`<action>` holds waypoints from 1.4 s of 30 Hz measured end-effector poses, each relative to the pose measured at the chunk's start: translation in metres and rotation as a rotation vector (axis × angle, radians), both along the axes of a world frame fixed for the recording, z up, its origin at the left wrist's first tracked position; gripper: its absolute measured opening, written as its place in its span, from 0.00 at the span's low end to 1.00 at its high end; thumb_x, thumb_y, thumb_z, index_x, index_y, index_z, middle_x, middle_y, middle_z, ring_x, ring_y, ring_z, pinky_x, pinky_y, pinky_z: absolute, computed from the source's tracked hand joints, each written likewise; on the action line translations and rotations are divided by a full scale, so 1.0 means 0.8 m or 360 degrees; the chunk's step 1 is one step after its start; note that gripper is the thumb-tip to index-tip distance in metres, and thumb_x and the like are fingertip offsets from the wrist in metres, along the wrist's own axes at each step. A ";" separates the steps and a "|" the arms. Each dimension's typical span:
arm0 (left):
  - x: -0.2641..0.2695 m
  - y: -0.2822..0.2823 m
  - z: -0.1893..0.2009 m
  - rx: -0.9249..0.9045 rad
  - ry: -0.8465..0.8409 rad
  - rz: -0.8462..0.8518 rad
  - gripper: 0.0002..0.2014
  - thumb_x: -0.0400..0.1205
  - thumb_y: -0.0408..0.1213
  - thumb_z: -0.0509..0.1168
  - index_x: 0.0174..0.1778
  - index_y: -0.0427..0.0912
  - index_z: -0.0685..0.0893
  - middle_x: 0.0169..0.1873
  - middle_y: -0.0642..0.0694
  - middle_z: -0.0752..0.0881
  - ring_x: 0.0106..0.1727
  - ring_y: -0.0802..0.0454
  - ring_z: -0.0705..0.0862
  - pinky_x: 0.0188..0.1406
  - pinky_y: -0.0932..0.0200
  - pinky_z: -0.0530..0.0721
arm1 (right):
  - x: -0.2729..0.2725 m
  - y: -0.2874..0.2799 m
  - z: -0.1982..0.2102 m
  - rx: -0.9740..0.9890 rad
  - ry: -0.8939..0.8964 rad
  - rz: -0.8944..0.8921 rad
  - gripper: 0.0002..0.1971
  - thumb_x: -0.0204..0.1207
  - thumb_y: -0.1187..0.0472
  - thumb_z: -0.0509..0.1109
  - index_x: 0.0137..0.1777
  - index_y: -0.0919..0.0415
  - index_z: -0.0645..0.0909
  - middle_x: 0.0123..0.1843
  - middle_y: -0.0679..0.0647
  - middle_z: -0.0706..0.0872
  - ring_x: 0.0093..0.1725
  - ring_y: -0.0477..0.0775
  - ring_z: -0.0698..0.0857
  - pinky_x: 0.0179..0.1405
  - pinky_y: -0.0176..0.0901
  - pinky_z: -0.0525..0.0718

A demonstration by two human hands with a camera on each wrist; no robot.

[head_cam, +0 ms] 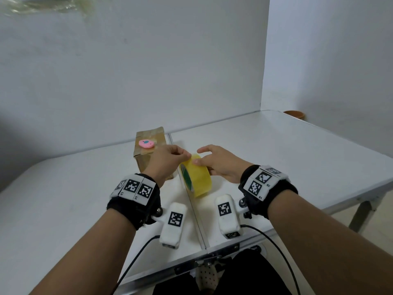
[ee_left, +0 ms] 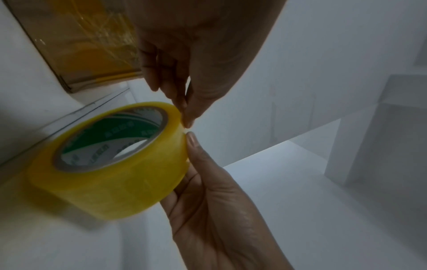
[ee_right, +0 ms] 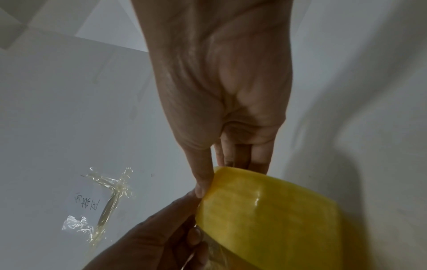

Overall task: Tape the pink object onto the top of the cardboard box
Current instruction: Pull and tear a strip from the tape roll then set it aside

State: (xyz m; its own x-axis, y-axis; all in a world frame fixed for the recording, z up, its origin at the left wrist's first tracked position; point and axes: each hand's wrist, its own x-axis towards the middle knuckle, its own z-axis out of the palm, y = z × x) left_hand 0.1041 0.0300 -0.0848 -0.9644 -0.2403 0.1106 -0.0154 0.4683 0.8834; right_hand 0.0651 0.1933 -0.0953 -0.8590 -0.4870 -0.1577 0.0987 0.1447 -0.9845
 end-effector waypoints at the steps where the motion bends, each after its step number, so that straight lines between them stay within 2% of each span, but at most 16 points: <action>1: 0.000 0.001 -0.001 0.0027 -0.0035 -0.0004 0.09 0.78 0.40 0.72 0.48 0.38 0.89 0.41 0.46 0.86 0.41 0.53 0.79 0.37 0.62 0.78 | -0.001 0.001 -0.001 -0.0007 -0.0012 0.0004 0.29 0.76 0.63 0.74 0.75 0.62 0.68 0.64 0.68 0.86 0.58 0.59 0.88 0.65 0.53 0.86; 6: 0.005 -0.003 -0.003 0.0214 -0.0344 -0.0040 0.20 0.77 0.47 0.72 0.63 0.45 0.80 0.57 0.45 0.86 0.50 0.50 0.86 0.46 0.56 0.84 | 0.003 0.010 -0.001 -0.0008 -0.0051 0.0061 0.28 0.77 0.63 0.73 0.75 0.69 0.69 0.65 0.64 0.85 0.61 0.58 0.86 0.63 0.49 0.85; 8: 0.010 -0.005 -0.005 0.0305 -0.0522 -0.0155 0.21 0.78 0.50 0.71 0.64 0.45 0.82 0.60 0.44 0.87 0.54 0.48 0.88 0.46 0.57 0.85 | 0.006 0.013 0.000 -0.0002 -0.0050 0.0132 0.24 0.79 0.64 0.71 0.72 0.73 0.73 0.67 0.66 0.84 0.61 0.58 0.86 0.62 0.47 0.85; 10: 0.014 -0.004 -0.007 0.0481 -0.0575 -0.0226 0.18 0.79 0.49 0.70 0.62 0.44 0.85 0.61 0.40 0.87 0.53 0.46 0.88 0.51 0.56 0.88 | 0.010 0.014 0.000 0.0011 -0.0059 0.0178 0.21 0.81 0.63 0.68 0.69 0.75 0.76 0.67 0.67 0.85 0.60 0.59 0.86 0.62 0.48 0.84; 12: 0.015 -0.003 -0.009 0.0630 -0.0536 -0.0239 0.17 0.80 0.45 0.70 0.61 0.40 0.86 0.62 0.36 0.87 0.55 0.43 0.88 0.60 0.51 0.86 | 0.011 0.010 -0.002 0.0039 -0.0078 0.0184 0.23 0.82 0.56 0.67 0.69 0.74 0.77 0.67 0.68 0.85 0.62 0.62 0.87 0.65 0.52 0.84; 14: 0.016 -0.002 -0.010 0.0719 -0.0512 -0.0238 0.19 0.79 0.42 0.72 0.63 0.36 0.84 0.62 0.36 0.88 0.60 0.41 0.87 0.64 0.49 0.84 | 0.009 0.002 -0.005 0.0103 -0.0060 0.0124 0.27 0.81 0.47 0.65 0.68 0.71 0.78 0.64 0.67 0.87 0.64 0.64 0.87 0.67 0.55 0.84; 17: 0.019 0.000 -0.010 0.0743 -0.0501 -0.0220 0.21 0.78 0.40 0.73 0.64 0.35 0.81 0.56 0.38 0.89 0.56 0.44 0.87 0.63 0.49 0.85 | 0.006 -0.004 -0.010 0.0200 0.0011 0.0012 0.27 0.80 0.46 0.64 0.67 0.69 0.79 0.63 0.65 0.88 0.63 0.63 0.87 0.67 0.57 0.84; 22: 0.021 -0.002 -0.011 0.0757 -0.0531 -0.0255 0.24 0.76 0.41 0.74 0.66 0.36 0.80 0.51 0.41 0.87 0.51 0.47 0.87 0.51 0.55 0.89 | 0.009 -0.004 -0.010 0.0310 0.0143 0.0017 0.27 0.79 0.43 0.64 0.65 0.66 0.81 0.61 0.62 0.88 0.61 0.62 0.88 0.66 0.57 0.84; 26: 0.028 0.004 -0.009 0.0806 -0.0503 -0.0209 0.13 0.77 0.37 0.71 0.57 0.42 0.84 0.51 0.42 0.87 0.51 0.45 0.87 0.55 0.52 0.89 | 0.013 -0.002 -0.010 0.0308 0.0155 0.0047 0.32 0.73 0.38 0.66 0.62 0.67 0.83 0.59 0.63 0.90 0.60 0.62 0.89 0.66 0.58 0.84; 30: 0.030 0.004 -0.006 0.0834 -0.0518 -0.0169 0.13 0.76 0.36 0.71 0.55 0.42 0.83 0.53 0.41 0.86 0.52 0.44 0.87 0.54 0.50 0.89 | 0.017 0.001 -0.013 0.0304 0.0240 0.0072 0.26 0.79 0.43 0.64 0.56 0.70 0.85 0.56 0.64 0.90 0.57 0.63 0.89 0.66 0.58 0.84; 33: 0.031 0.002 0.002 0.0657 -0.0510 -0.0176 0.12 0.78 0.37 0.70 0.57 0.43 0.81 0.53 0.42 0.87 0.51 0.47 0.87 0.52 0.53 0.88 | 0.013 0.003 -0.002 0.0420 0.0320 0.0105 0.20 0.81 0.46 0.64 0.46 0.64 0.83 0.43 0.58 0.86 0.43 0.55 0.84 0.52 0.50 0.83; 35: 0.027 -0.001 0.010 0.0547 -0.0394 -0.0113 0.12 0.80 0.36 0.68 0.60 0.42 0.80 0.54 0.43 0.86 0.54 0.47 0.87 0.58 0.50 0.86 | 0.004 0.004 0.010 0.0480 0.0389 0.0026 0.17 0.81 0.48 0.65 0.38 0.60 0.79 0.35 0.54 0.81 0.36 0.52 0.80 0.40 0.40 0.77; 37: 0.020 -0.006 0.021 0.0452 -0.0201 -0.0034 0.09 0.81 0.35 0.67 0.57 0.41 0.79 0.52 0.43 0.85 0.51 0.49 0.87 0.58 0.51 0.87 | -0.011 0.004 0.017 0.0575 0.0521 -0.0110 0.20 0.80 0.48 0.66 0.29 0.57 0.70 0.28 0.51 0.71 0.31 0.52 0.72 0.31 0.41 0.66; 38: 0.016 -0.008 0.029 0.0436 -0.0099 -0.0017 0.08 0.81 0.35 0.68 0.53 0.40 0.79 0.50 0.43 0.84 0.47 0.49 0.87 0.53 0.53 0.88 | -0.020 0.004 0.019 0.0680 0.0620 -0.0156 0.21 0.79 0.48 0.67 0.28 0.58 0.69 0.29 0.52 0.70 0.32 0.53 0.70 0.31 0.43 0.64; 40: 0.006 -0.012 0.043 0.0423 0.0047 -0.0011 0.09 0.81 0.37 0.70 0.48 0.39 0.77 0.46 0.42 0.83 0.42 0.49 0.87 0.44 0.58 0.90 | -0.036 0.002 0.020 0.0953 0.0786 -0.0153 0.20 0.77 0.48 0.69 0.33 0.63 0.75 0.35 0.57 0.74 0.37 0.56 0.74 0.36 0.45 0.67; 42: -0.005 -0.013 0.055 0.0403 0.0111 -0.0003 0.11 0.80 0.40 0.71 0.44 0.40 0.75 0.42 0.42 0.84 0.40 0.50 0.86 0.38 0.62 0.89 | -0.050 -0.003 0.018 0.1219 0.0898 -0.0078 0.17 0.76 0.49 0.69 0.34 0.60 0.73 0.41 0.59 0.77 0.44 0.58 0.78 0.41 0.46 0.70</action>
